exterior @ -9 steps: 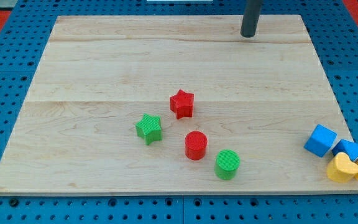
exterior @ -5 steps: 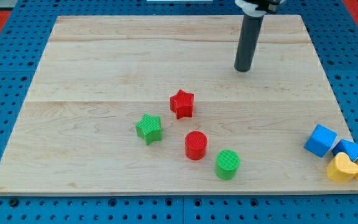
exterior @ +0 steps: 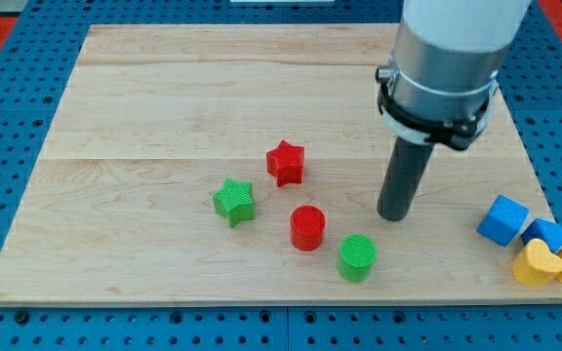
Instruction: Slide the green circle to the green star
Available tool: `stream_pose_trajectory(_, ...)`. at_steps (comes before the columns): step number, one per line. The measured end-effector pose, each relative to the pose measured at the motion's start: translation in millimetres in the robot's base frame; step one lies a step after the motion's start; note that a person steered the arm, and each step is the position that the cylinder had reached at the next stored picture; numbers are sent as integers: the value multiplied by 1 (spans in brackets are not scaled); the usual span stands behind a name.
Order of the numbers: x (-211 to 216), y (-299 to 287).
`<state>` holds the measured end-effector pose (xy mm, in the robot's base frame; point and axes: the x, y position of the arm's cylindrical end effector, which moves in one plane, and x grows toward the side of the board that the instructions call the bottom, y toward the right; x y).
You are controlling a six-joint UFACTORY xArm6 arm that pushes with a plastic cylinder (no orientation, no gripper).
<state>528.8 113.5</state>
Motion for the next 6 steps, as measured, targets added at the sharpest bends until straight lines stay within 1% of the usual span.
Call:
stream_pose_trajectory(2, 56, -8)
stream_pose_trajectory(3, 59, -25)
stream_pose_trajectory(5, 27, -55)
stream_pose_trajectory(6, 21, -68)
